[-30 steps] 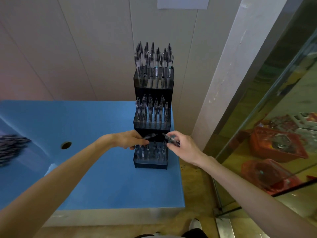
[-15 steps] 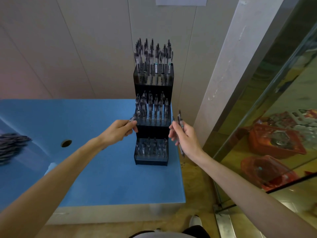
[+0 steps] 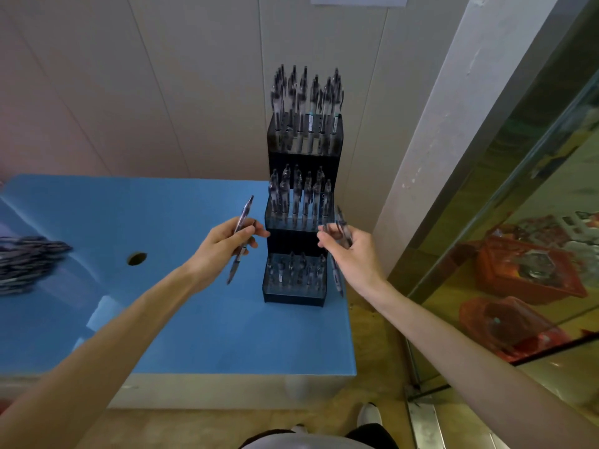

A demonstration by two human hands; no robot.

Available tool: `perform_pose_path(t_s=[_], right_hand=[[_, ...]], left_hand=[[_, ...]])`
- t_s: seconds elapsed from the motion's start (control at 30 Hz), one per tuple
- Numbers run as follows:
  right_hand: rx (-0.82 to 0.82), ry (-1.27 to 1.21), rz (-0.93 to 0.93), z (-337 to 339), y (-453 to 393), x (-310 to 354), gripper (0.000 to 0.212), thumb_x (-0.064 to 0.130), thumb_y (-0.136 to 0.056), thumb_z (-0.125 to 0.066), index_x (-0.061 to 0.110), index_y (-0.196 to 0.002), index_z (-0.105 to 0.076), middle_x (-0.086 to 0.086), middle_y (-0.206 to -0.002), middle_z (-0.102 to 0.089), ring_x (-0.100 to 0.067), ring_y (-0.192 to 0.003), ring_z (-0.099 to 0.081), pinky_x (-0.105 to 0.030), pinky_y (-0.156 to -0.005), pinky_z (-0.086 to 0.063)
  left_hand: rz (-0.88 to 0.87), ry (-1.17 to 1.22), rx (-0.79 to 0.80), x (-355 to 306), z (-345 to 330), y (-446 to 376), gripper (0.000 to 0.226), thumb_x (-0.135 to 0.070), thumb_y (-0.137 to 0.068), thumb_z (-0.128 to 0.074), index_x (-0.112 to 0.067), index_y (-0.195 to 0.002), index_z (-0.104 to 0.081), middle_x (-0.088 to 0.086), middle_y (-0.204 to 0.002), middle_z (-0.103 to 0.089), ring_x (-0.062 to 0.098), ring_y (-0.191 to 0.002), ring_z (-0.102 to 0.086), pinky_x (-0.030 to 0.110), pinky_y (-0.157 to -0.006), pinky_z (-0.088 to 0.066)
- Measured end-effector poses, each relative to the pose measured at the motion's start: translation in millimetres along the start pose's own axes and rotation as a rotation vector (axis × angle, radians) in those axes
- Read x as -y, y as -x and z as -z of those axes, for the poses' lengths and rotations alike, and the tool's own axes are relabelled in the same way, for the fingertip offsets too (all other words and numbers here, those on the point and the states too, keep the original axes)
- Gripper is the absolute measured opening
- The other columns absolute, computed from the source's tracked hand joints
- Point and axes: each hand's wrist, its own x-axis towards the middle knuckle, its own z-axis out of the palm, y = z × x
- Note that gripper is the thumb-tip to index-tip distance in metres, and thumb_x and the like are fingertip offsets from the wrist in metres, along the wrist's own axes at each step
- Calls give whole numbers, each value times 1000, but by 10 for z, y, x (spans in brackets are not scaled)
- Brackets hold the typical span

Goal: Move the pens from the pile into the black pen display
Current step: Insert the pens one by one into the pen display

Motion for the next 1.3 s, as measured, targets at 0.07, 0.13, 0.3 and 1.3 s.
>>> perform_pose_path(t_s=[0.07, 0.13, 0.3, 1.3], right_hand=[[-12, -51, 0, -3, -4, 12, 19, 29, -94, -72, 20, -111, -71, 0, -92, -78, -15, -96, -74, -41, -99, -55], [-1, -52, 31, -7, 2, 18, 16, 26, -96, -70, 19, -110, -68, 2, -92, -79, -11, -99, -73, -36, -100, -52], [21, 49, 82, -74, 41, 16, 12, 34, -93, -73, 22, -97, -71, 2, -89, -71, -15, -74, -61, -29, -70, -49], [221, 692, 292, -132, 40, -212, 27, 40, -96, -67, 20, -113, -74, 12, -107, -60, -10, -82, -62, -33, -71, -55]], left_hand=[[-27, 11, -31, 18, 1, 17, 21, -18, -108, -48, -10, -123, -61, -2, -122, -72, 17, -101, -66, 34, -91, -51], [-58, 29, -64, 15, -5, 23, 19, -18, -108, -47, -13, -119, -61, -3, -124, -72, 18, -110, -67, 33, -95, -51], [-99, -25, -126, 39, -43, 14, 18, -15, -107, -48, -6, -116, -61, -3, -123, -73, 20, -111, -68, 36, -97, -54], [-127, -222, 35, 106, -199, -81, 19, -8, -105, -52, -11, -112, -69, 2, -114, -73, 15, -107, -69, 29, -96, -55]])
